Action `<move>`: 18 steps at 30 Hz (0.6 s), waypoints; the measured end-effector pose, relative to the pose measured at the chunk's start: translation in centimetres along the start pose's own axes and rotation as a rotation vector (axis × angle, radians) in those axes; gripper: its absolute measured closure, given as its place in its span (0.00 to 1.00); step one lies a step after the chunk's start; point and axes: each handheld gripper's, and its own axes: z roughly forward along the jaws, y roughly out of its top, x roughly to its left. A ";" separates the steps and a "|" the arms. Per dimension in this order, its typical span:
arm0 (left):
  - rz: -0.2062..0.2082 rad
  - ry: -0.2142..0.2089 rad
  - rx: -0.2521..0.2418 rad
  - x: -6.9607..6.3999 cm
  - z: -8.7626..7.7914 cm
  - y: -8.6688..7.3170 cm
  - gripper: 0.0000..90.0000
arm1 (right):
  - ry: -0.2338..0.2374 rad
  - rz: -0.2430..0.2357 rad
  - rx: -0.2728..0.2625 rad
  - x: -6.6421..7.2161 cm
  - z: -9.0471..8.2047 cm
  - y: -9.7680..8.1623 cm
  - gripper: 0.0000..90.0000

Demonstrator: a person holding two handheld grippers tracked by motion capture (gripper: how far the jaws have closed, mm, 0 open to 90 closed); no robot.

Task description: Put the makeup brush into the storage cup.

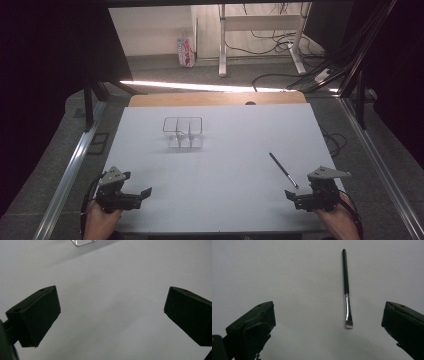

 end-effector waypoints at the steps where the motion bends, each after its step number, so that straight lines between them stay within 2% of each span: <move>1: -0.001 -0.003 -0.006 0.0 0.0 0.0 0.01 | -0.001 -0.002 0.001 0.0 0.0 0.0 0.00; 6: 0.004 -0.026 -0.043 0.1 -0.3 -0.1 0.01 | -0.006 -0.040 0.022 0.3 0.3 0.1 0.00; 8: 0.009 -0.024 -0.034 0.1 -0.2 -0.1 0.01 | -0.012 -0.047 0.041 0.4 0.4 0.0 0.00; 13: 0.015 -0.015 -0.030 0.0 -0.2 0.0 0.01 | -0.025 -0.052 0.044 0.6 0.6 0.0 0.00; 18: -0.012 -0.026 -0.026 0.1 -0.3 0.0 0.01 | -0.018 -0.048 0.052 0.7 0.8 0.0 0.00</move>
